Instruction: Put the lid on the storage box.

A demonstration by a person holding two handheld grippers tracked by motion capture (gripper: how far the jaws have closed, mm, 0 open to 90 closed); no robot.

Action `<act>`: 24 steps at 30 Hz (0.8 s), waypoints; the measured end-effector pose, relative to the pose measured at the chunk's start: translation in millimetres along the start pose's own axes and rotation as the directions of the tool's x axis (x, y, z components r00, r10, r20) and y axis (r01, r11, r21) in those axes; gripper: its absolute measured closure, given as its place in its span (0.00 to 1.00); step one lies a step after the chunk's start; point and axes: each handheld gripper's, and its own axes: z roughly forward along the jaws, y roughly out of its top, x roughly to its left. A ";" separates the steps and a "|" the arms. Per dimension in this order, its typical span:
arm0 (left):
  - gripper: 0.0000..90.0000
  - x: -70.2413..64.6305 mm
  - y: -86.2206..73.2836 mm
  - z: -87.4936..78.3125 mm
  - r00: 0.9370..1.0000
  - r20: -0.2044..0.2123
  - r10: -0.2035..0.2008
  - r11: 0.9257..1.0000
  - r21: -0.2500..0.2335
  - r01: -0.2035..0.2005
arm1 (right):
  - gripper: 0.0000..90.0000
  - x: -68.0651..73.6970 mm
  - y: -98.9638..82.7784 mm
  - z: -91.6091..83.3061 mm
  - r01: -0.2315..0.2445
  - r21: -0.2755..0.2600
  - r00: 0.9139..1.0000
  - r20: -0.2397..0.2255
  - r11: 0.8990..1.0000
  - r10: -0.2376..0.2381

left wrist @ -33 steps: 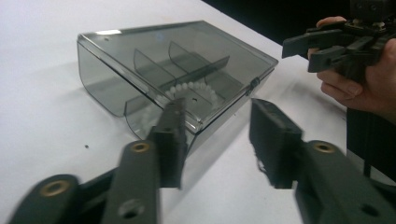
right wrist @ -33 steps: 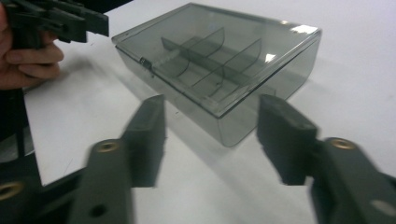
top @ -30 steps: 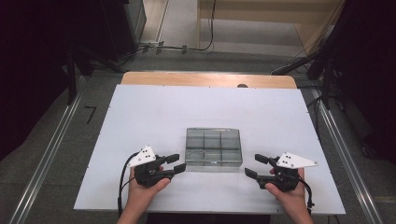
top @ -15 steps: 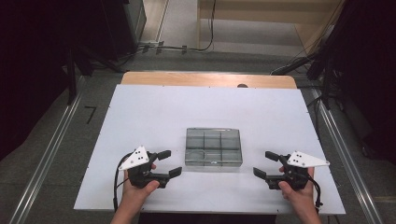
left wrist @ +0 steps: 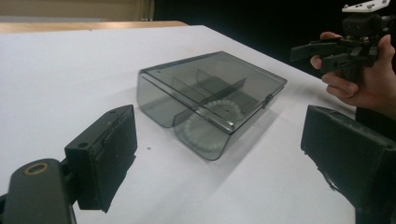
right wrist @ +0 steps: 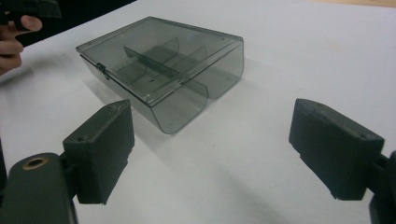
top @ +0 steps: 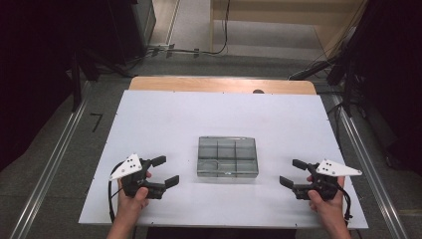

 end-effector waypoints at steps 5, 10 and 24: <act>0.09 11.9 -2.4 -13.6 0.999 -0.032 -0.029 0.999 -0.022 0.029 | 0.11 -8.1 -2.4 -5.2 -0.011 -0.005 1.000 0.007 1.000 0.011; 0.07 19.2 -4.3 -21.4 0.998 -0.054 -0.039 0.999 -0.035 0.037 | 0.10 -14.9 -4.5 -8.7 -0.038 -0.009 0.999 0.020 0.999 0.038; 0.00 36.4 -11.4 -41.1 0.994 -0.102 -0.044 0.998 -0.043 0.040 | 0.09 -36.1 -14.5 -23.5 -0.061 -0.024 0.996 0.065 0.998 0.062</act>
